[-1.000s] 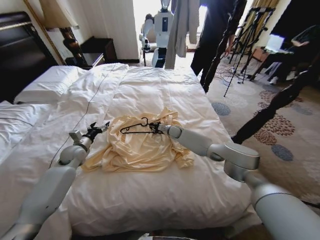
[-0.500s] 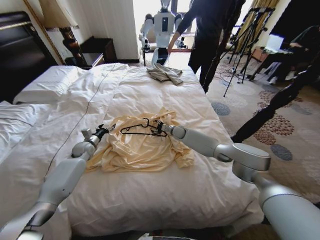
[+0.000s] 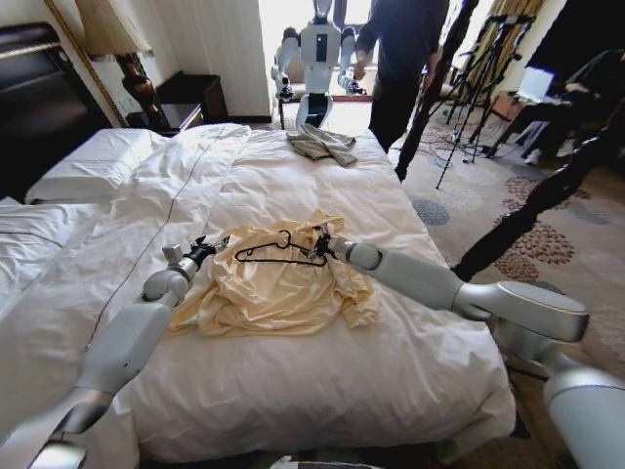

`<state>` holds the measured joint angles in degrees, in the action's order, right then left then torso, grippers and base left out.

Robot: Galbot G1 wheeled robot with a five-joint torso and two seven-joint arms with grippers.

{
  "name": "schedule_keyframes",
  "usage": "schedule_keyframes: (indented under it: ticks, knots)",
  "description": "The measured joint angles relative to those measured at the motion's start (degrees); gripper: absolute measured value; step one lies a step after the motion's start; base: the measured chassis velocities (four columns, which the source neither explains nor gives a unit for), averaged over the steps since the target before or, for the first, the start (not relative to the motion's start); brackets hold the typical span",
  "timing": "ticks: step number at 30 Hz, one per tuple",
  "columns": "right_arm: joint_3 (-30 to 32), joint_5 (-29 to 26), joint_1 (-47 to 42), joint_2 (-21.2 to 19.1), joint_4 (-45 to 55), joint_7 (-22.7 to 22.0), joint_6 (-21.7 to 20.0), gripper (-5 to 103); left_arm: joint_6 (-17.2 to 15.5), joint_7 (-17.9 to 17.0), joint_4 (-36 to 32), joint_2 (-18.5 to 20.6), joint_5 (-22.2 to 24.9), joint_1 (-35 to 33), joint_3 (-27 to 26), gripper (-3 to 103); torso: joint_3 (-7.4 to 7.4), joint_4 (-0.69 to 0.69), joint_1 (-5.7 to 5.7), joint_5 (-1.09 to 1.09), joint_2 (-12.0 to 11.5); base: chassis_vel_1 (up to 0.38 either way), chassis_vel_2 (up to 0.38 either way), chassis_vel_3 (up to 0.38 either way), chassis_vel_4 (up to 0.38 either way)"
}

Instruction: Pick up the clothes from the bed and hang them on the clothes hanger.

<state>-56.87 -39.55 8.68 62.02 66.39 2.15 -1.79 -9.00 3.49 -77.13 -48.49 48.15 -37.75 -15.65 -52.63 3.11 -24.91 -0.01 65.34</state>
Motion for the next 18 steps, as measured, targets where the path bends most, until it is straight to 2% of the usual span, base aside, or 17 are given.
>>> schedule_keyframes:
  ticks: [1,2,5,8,9,15,18]
  knots:
    - [1.2,-3.8,-0.3,-0.9,1.7,-1.3,-1.6,100,0.0,0.0,0.3,0.0,0.0,0.5,0.7,100,0.01,0.01,0.0,0.0,0.0,0.0,0.0,0.0,0.0]
    - [1.2,-3.8,-0.3,-0.9,1.7,-1.3,-1.6,100,0.0,0.0,0.3,0.0,0.0,0.5,0.7,100,0.01,0.01,0.0,0.0,0.0,0.0,0.0,0.0,0.0]
    - [3.6,-12.8,-0.8,-3.4,6.2,-4.1,-4.8,100,0.0,0.1,1.9,-0.1,0.4,2.2,2.9,100,0.01,-0.01,0.01,-0.01,0.0,0.0,0.0,0.0,0.0]
    - [4.9,-15.1,-1.2,-4.5,7.9,-4.8,-5.6,100,0.0,0.1,3.1,-0.4,0.8,3.3,4.2,100,0.0,-0.01,0.01,-0.01,0.0,0.0,0.0,0.0,0.0]
    - [6.3,-16.5,-1.7,-6.2,9.7,-5.1,-6.3,100,0.0,0.1,4.5,-0.8,1.0,4.7,5.6,100,0.0,-0.01,0.0,0.0,0.0,0.0,0.0,0.0,0.0]
    - [8.0,-17.1,-2.4,-9.8,12.7,-5.2,-6.6,100,1.2,0.2,9.4,-2.4,0.3,8.6,9.1,100,0.0,0.01,0.01,-0.01,0.0,0.0,0.0,0.0,0.0]
    - [8.6,-17.1,-2.9,-12.4,14.5,-5.1,-6.6,100,2.7,0.2,14.8,-4.3,-1.2,12.1,10.9,100,0.0,0.01,0.0,-0.02,0.0,0.0,0.0,0.0,0.0]
